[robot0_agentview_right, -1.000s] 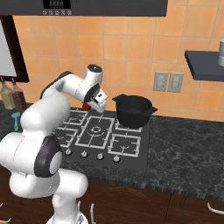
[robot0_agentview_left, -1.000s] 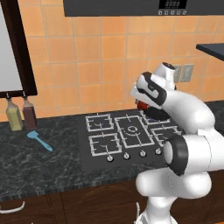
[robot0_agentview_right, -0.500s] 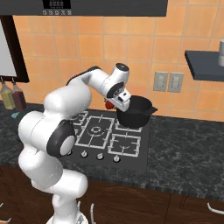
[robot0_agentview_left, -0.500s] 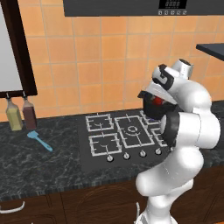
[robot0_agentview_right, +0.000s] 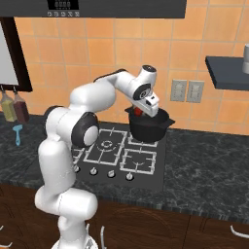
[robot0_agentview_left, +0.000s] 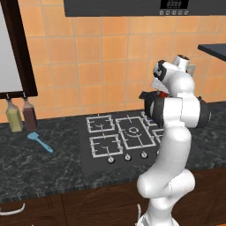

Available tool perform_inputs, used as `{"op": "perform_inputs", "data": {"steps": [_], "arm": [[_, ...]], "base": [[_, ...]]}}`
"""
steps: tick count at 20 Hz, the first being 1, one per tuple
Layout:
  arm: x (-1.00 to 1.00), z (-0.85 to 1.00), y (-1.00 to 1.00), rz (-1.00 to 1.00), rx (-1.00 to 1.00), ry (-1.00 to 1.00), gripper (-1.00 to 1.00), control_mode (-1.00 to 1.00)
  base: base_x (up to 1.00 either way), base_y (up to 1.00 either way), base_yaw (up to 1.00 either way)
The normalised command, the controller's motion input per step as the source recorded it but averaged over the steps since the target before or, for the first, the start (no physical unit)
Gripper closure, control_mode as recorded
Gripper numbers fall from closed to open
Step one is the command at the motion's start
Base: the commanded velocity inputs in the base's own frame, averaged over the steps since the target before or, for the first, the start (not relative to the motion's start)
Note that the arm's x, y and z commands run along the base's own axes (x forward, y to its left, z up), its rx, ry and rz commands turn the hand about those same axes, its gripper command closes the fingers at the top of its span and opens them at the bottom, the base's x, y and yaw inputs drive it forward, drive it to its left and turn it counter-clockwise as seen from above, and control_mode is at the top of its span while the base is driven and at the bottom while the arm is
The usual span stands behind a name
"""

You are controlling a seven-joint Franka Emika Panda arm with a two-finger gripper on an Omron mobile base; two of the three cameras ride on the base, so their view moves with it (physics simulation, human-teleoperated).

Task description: Put the bell pepper and bell pepper in the pot. Retrieve the spatula and lightly stir the vegetables in the pot.

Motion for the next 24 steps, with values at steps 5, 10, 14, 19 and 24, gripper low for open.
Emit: {"op": "perform_inputs", "data": {"steps": [5, 10, 14, 19, 24], "arm": [[0.47, -0.47, -0.26, -0.04, -0.13, -0.01, 1.0, -1.0], [0.15, -0.39, 0.0, 0.0, -0.12, -0.01, 1.0, -1.0], [0.0, -0.46, 0.0, 0.0, -0.09, -0.01, 1.0, -1.0], [0.01, -0.46, 0.0, 0.0, -0.08, -0.15, 1.0, -1.0], [0.04, -0.27, 0.0, 0.0, -0.03, -0.06, 1.0, -1.0]], "base": [[0.0, 0.0, 0.0], [0.0, 0.0, 0.0], [0.0, 0.0, 0.0], [0.0, 0.0, 0.0], [0.0, 0.0, 0.0]]}}
